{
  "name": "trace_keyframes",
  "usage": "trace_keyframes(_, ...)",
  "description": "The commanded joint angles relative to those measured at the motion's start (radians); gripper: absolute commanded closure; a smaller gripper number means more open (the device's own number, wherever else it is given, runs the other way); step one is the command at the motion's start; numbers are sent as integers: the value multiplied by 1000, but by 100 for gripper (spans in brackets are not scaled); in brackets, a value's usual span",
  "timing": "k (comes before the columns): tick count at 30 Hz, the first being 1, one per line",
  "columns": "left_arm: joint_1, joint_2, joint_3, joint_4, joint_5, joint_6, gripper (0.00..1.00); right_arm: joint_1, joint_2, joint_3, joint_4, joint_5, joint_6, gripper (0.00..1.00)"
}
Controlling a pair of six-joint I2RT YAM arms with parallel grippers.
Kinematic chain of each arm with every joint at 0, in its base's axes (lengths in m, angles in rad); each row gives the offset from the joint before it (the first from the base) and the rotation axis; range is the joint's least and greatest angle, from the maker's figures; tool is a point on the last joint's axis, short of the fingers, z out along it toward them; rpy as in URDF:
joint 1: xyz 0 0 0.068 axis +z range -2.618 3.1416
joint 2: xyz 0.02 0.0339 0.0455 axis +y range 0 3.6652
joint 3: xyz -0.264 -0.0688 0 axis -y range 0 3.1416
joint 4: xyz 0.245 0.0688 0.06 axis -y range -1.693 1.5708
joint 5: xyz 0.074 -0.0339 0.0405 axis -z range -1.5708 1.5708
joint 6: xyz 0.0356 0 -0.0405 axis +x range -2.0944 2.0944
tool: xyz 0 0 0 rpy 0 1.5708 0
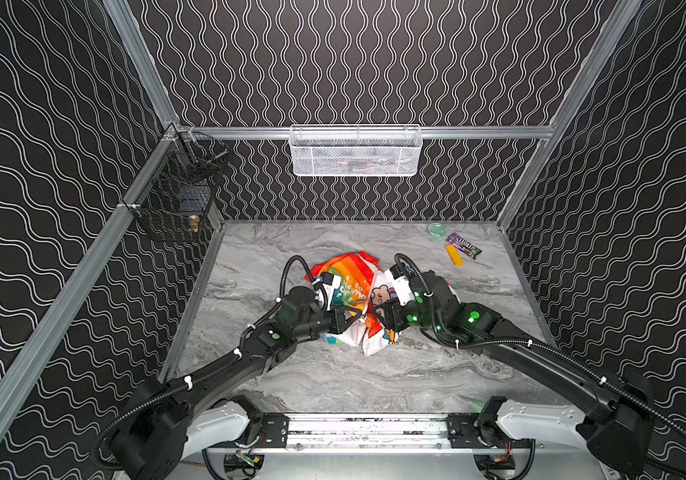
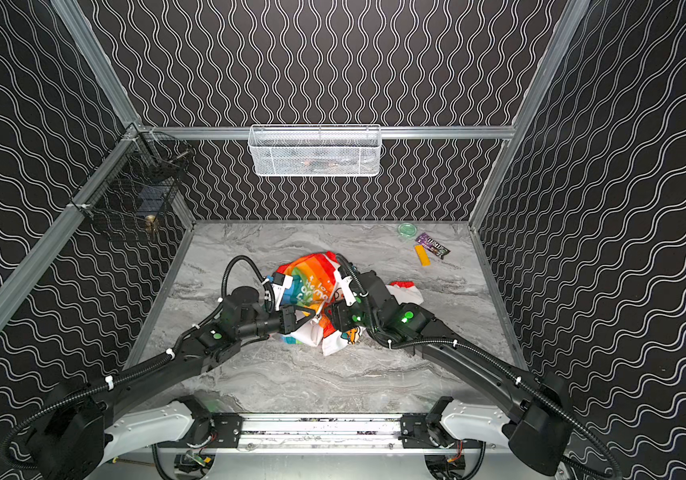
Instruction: Zip up the jacket
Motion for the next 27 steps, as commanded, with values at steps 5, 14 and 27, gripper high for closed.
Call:
trace_keyframes(5,5,-13,22,-33,12,-30,100,122,35,54,-65,141,-46,33)
trace_keyframes(14,5,-18,36,-56,21,-34,100,202,106,102,-89,217,-68,37)
trace_keyframes(27,11,-16,29,-49,23,-35,100,219,94,121,-72,448,15,1)
